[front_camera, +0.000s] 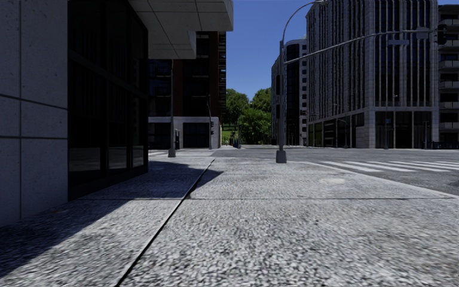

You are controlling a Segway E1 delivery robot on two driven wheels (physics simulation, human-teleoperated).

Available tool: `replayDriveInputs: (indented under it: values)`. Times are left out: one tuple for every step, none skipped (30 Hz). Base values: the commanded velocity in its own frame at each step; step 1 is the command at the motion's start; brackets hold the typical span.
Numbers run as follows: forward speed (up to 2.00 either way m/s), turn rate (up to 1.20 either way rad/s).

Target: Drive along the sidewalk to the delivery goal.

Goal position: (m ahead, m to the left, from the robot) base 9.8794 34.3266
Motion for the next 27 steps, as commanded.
replayDriveInputs:
  values:
    - [2.0, 0.0]
    - [2.0, 0.0]
    - [2.0, 0.0]
    - [2.0, 0.0]
    - [2.0, 0.0]
    - [2.0, 0.0]
    - [2.0, 0.0]
    - [2.0, 0.0]
    - [2.0, 0.0]
    - [2.0, 0.0]
    - [2.0, 0.0]
    - [2.0, 0.0]
    - [2.0, 0.0]
    - [2.0, 0.0]
    - [2.0, 0.0]
    - [2.0, 0.0]
    - [2.0, 0.0]
    - [2.0, 0.0]
    - [2.0, 0.0]
    - [2.0, 0.0]
    - [2.0, 0.0]
    - [2.0, 0.0]
    - [2.0, 0.0]
    - [2.0, 0.0]
    - [2.0, 0.0]
    - [2.0, 0.0]
    - [2.0, 0.0]
